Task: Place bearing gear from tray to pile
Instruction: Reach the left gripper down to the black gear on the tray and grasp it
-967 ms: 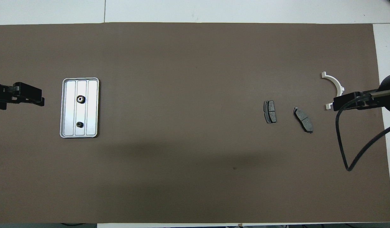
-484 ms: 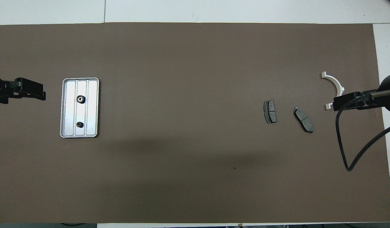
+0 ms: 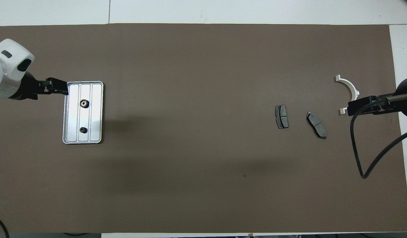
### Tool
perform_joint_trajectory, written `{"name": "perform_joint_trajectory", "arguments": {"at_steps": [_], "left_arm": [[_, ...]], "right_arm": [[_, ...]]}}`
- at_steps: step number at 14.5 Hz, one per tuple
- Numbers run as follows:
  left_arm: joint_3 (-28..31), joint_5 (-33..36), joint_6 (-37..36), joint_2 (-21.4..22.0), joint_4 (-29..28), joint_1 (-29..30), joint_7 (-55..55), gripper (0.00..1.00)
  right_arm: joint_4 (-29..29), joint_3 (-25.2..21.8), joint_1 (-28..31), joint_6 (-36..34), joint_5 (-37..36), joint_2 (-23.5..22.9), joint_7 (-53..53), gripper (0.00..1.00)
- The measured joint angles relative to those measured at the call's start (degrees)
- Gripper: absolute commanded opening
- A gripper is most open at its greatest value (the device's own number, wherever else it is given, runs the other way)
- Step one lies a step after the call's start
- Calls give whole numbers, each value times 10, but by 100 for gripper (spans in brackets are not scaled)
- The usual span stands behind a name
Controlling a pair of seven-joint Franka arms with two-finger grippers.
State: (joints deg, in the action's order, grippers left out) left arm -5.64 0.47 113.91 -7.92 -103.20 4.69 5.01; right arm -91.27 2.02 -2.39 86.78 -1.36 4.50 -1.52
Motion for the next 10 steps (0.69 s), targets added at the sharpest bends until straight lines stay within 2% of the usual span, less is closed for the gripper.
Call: {"name": "perform_joint_trajectory", "arguments": {"at_steps": [4, 8, 9, 10], "left_arm": [[0, 0, 113, -72, -41, 8, 0, 100], [0, 0, 168, -89, -91, 12, 0, 99], [-1, 0, 169, -90, -95, 12, 0, 90], [-1, 0, 169, -90, -97, 12, 0, 86]], "right_arm": [[0, 0, 0, 0, 0, 0, 8, 100], [0, 0, 0, 0, 0, 0, 17, 100], [0, 0, 0, 0, 0, 0, 17, 100], [0, 0, 0, 0, 0, 0, 17, 100]]}}
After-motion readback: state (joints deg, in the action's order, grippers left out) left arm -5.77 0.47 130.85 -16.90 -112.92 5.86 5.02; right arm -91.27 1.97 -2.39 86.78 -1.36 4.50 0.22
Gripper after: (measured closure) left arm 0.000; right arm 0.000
